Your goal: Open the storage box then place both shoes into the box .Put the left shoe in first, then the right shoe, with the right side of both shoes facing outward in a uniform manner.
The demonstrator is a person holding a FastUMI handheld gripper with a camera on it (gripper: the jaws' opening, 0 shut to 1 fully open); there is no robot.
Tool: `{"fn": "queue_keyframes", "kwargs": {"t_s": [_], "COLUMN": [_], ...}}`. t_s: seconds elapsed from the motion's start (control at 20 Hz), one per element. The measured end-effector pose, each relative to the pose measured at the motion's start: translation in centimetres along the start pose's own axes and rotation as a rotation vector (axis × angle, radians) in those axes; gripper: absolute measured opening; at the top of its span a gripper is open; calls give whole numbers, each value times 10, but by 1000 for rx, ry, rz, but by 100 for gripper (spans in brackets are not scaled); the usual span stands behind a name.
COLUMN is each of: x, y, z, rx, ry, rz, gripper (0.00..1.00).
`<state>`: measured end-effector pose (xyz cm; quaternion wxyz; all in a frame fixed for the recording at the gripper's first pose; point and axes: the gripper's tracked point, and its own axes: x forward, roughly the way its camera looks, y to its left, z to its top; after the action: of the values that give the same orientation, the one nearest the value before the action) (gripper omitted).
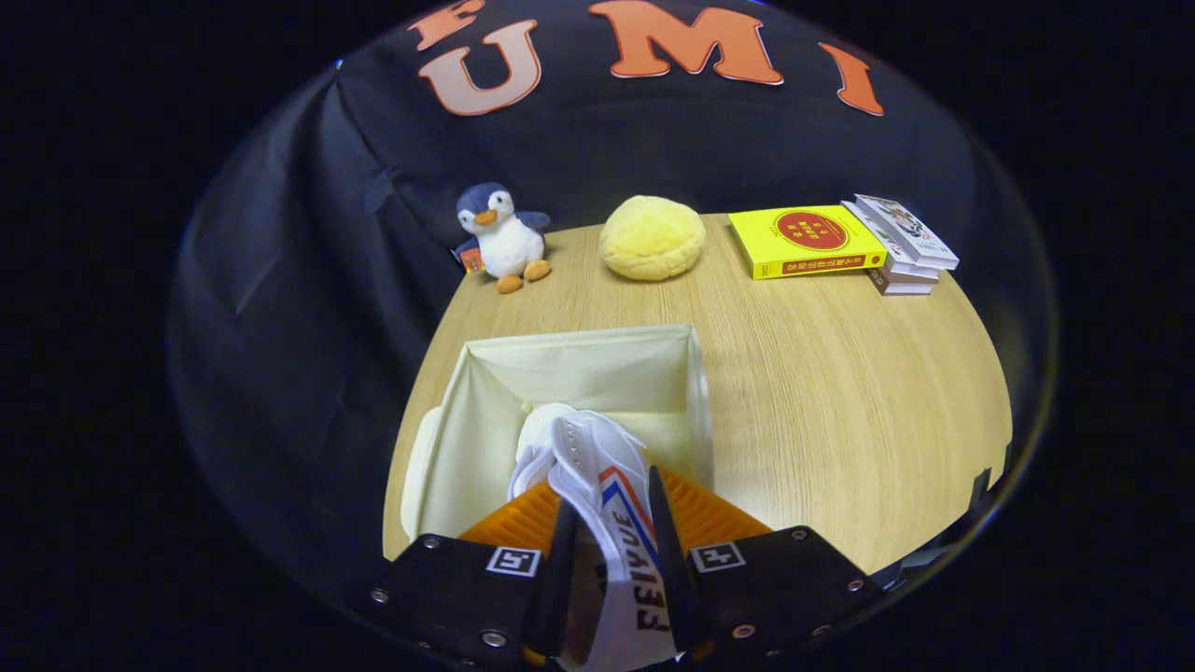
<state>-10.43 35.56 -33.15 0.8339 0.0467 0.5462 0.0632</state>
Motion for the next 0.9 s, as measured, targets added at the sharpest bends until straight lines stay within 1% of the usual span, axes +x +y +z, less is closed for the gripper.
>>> {"fn": "queue_keyframes", "kwargs": {"t_s": [0.05, 0.15, 0.25, 0.35, 0.5, 0.6, 0.65, 0.7, 0.75, 0.85, 0.9], "x": [-5, -13, -31, -51, -76, -92, -100, -106, -113, -125, -129], "y": [5, 8, 12, 12, -17, -57, -83, -113, -145, -215, -250], "z": [-3, -3, 14, 32, 55, 70, 76, 79, 82, 87, 88], "rx": [-6, -20, -28, -31, -17, -36, -59, -84, -102, -122, -132], "ry": [17, 45, -3, -69, -205, -331, -399, -461, -522, -649, -712], "rz": [18, 54, 117, 198, 297, 325, 319, 307, 286, 233, 206], "gripper": [44, 51, 56, 59, 62, 69, 74, 78, 85, 92, 93]}}
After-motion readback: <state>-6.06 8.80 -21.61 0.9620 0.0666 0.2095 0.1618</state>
